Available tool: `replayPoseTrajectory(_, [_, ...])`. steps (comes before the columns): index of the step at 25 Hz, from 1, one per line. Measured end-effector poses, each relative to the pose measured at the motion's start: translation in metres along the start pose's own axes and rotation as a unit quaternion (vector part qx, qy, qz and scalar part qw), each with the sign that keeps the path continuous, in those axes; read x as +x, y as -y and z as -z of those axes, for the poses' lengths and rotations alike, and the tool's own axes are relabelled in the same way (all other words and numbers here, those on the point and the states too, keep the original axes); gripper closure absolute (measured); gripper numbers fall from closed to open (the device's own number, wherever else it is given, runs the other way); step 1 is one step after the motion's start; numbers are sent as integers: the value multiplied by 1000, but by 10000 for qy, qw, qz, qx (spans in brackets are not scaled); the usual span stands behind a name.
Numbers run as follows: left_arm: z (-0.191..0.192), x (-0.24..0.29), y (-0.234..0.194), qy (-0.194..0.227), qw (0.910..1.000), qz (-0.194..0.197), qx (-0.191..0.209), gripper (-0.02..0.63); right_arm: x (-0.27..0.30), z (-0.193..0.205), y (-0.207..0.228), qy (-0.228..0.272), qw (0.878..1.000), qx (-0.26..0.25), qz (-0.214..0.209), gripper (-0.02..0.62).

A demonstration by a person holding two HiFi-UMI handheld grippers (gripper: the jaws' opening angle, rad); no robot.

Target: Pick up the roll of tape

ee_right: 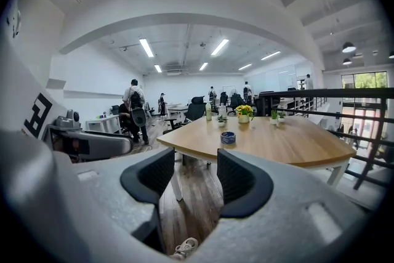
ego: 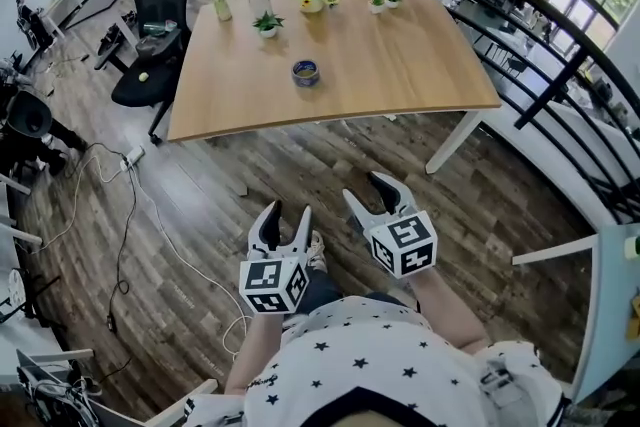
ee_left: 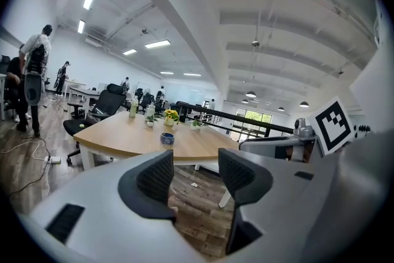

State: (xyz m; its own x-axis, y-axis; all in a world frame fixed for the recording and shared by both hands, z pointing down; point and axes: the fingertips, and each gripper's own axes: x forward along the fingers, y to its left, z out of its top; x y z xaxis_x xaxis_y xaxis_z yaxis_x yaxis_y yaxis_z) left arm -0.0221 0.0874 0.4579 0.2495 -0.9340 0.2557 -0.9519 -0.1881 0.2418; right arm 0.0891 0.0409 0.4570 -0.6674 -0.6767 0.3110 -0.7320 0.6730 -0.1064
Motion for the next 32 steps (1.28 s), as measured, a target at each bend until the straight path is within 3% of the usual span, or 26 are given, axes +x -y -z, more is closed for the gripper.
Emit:
replayPoseTrajectory(15, [-57, 106, -81, -128, 9998, 147, -38, 396, 126, -56, 40, -98, 9998, 111, 106, 394])
replayPoseTrajectory(32, [-104, 205, -145, -215, 9993, 314, 62, 396, 236, -101, 80, -105, 9996, 131, 205, 394])
